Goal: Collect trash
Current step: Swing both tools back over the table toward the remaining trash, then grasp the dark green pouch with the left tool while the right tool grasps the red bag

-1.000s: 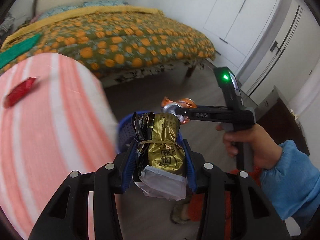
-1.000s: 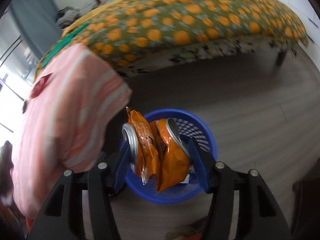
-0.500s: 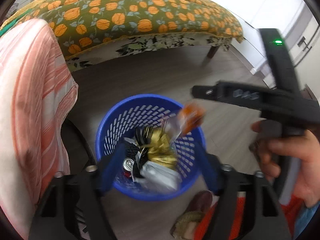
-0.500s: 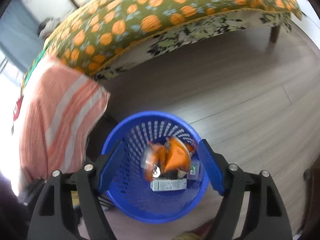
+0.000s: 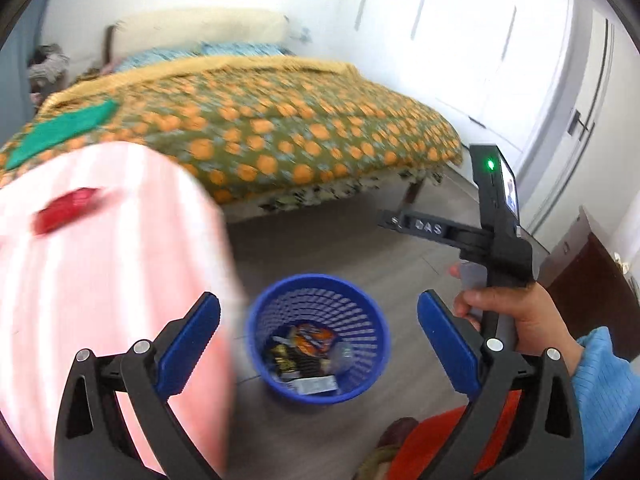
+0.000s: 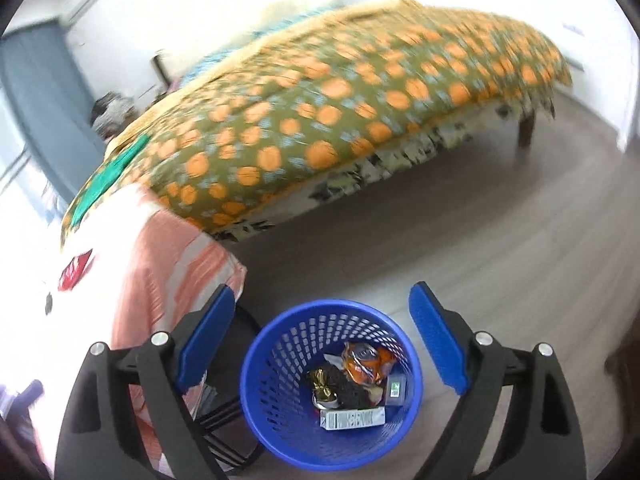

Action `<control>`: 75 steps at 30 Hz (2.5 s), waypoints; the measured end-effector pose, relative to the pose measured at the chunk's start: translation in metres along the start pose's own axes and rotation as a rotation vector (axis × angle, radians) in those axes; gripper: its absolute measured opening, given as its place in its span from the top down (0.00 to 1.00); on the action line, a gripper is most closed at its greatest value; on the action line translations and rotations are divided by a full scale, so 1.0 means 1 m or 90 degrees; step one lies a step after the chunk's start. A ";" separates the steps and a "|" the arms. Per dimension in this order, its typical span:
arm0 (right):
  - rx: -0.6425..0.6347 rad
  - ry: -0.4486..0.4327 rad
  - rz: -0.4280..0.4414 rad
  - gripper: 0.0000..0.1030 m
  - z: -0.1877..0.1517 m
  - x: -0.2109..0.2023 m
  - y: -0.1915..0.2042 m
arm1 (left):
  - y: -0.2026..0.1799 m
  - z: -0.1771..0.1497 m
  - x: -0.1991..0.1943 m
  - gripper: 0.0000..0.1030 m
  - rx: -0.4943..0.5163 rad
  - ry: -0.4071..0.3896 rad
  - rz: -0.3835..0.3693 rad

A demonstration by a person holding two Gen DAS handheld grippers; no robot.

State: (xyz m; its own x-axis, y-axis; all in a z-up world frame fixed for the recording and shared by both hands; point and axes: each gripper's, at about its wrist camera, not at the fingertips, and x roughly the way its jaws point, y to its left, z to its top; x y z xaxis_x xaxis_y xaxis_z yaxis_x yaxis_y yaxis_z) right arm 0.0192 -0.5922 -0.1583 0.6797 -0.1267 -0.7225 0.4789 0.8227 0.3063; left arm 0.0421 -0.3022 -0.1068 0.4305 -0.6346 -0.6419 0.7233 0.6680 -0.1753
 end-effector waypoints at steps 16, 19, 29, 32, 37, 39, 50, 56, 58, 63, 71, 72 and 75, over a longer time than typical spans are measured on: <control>-0.313 0.109 0.180 0.16 -0.095 0.000 0.276 | 0.258 -0.066 -0.119 0.05 -0.187 0.058 0.290; -0.360 0.127 0.179 0.16 -0.103 0.019 0.320 | 0.290 -0.056 -0.119 0.05 -0.201 0.062 0.312; -0.442 0.121 0.140 0.14 -0.133 0.047 0.366 | 0.395 0.004 -0.078 0.05 -0.311 0.055 0.359; -0.441 0.122 0.140 0.14 -0.132 0.048 0.367 | 0.417 0.027 -0.056 0.05 -0.337 0.051 0.385; -0.440 0.121 0.141 0.14 -0.132 0.049 0.367 | 0.456 0.045 -0.019 0.05 -0.406 0.061 0.424; -0.440 0.121 0.141 0.14 -0.132 0.050 0.367 | 0.466 0.041 -0.009 0.05 -0.423 0.086 0.439; -0.440 0.122 0.143 0.14 -0.132 0.049 0.366 | 0.474 0.013 -0.034 0.05 -0.335 0.103 0.402; -0.440 0.122 0.143 0.14 -0.132 0.049 0.366 | 0.470 0.022 -0.023 0.25 -0.287 0.093 0.370; -0.440 0.122 0.143 0.14 -0.132 0.049 0.366 | 0.461 0.023 -0.023 0.56 -0.250 0.086 0.355; -0.428 0.125 0.155 0.14 -0.130 0.048 0.363 | 0.443 0.014 -0.034 0.66 -0.230 0.093 0.295; -0.363 0.088 0.192 0.14 -0.040 0.068 0.335 | 0.377 -0.034 -0.067 0.59 -0.171 0.107 0.222; -0.351 0.087 0.196 0.14 -0.024 0.076 0.335 | 0.373 -0.039 -0.069 0.52 -0.171 0.103 0.221; -0.298 0.102 0.215 0.14 0.027 0.109 0.340 | 0.369 -0.043 -0.072 0.28 -0.182 0.086 0.195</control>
State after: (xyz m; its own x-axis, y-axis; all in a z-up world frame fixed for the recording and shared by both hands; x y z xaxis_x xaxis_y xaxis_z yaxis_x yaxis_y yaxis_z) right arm 0.2713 -0.3418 -0.1165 0.6415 0.2393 -0.7288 -0.0696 0.9643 0.2554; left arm 0.2546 0.0066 -0.1578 0.5140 -0.3464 -0.7847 0.3862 0.9103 -0.1488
